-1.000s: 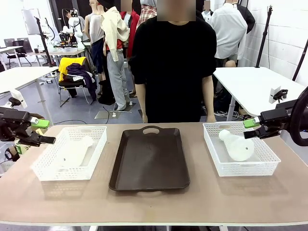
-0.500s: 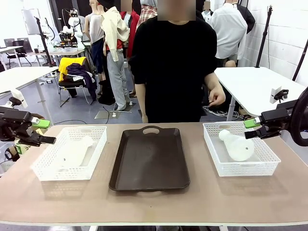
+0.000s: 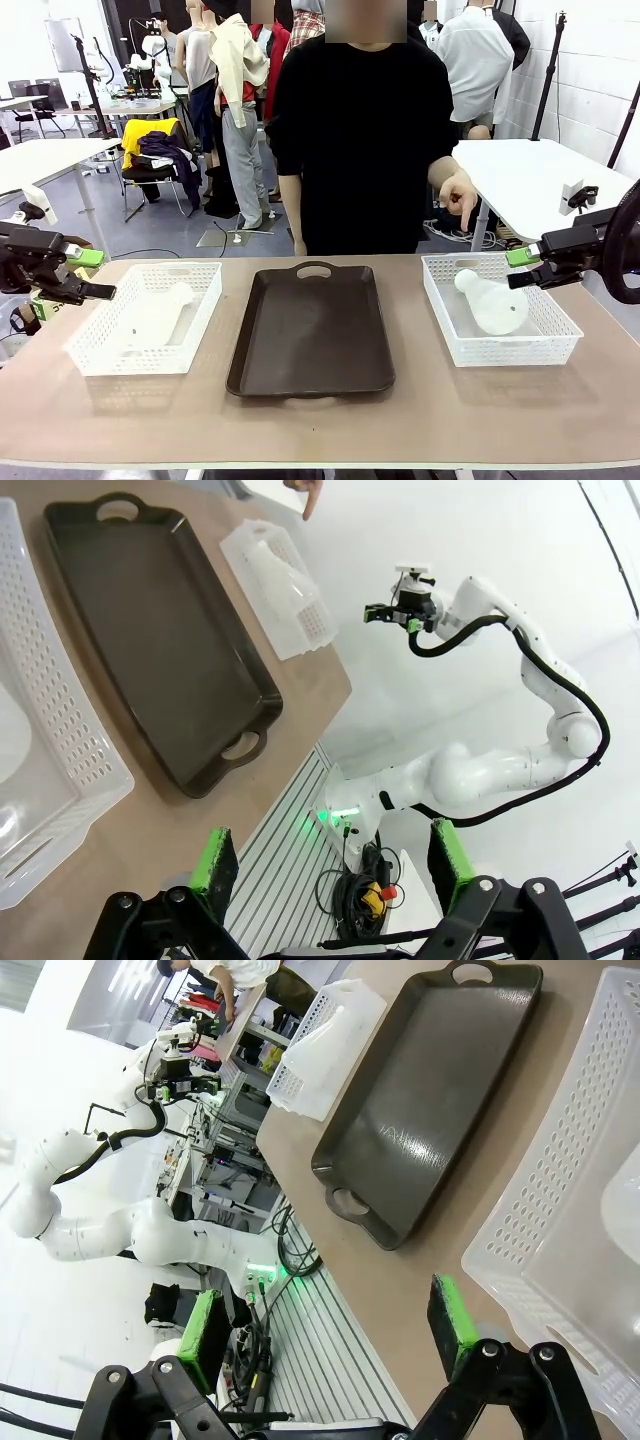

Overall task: Prepare the laboratory tools.
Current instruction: Pick up the Big flask that the person points to.

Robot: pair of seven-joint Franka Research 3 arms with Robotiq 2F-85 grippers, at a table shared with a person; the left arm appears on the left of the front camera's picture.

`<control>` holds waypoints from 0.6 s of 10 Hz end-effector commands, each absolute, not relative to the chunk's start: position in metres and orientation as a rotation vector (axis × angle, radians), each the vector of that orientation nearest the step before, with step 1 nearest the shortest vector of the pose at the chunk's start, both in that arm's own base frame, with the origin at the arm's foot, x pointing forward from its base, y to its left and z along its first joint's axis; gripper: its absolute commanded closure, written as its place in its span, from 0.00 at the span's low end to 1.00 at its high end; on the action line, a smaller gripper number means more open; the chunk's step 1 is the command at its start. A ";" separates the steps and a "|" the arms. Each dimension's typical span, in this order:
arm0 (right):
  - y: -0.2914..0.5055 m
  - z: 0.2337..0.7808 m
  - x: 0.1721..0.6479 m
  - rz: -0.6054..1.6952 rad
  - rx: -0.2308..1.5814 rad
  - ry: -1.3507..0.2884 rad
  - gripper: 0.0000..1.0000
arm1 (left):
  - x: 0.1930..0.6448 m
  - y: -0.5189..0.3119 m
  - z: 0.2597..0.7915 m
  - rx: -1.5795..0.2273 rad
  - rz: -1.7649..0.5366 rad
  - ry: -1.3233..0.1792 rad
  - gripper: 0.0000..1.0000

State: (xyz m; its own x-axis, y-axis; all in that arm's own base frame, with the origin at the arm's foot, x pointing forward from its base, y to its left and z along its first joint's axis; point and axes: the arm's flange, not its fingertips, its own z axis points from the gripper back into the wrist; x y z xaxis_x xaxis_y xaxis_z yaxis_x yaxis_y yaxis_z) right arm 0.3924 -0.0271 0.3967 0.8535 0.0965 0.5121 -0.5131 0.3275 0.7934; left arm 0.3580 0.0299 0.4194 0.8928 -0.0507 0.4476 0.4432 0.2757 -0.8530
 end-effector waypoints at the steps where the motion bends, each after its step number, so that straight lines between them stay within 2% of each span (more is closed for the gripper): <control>1: -0.027 0.397 0.393 0.409 1.185 -0.410 0.00 | 0.358 0.031 0.420 -1.267 -0.346 -0.370 0.00; 6: -0.027 0.397 0.393 0.409 1.185 -0.410 0.00 | 0.358 0.031 0.420 -1.267 -0.346 -0.370 0.00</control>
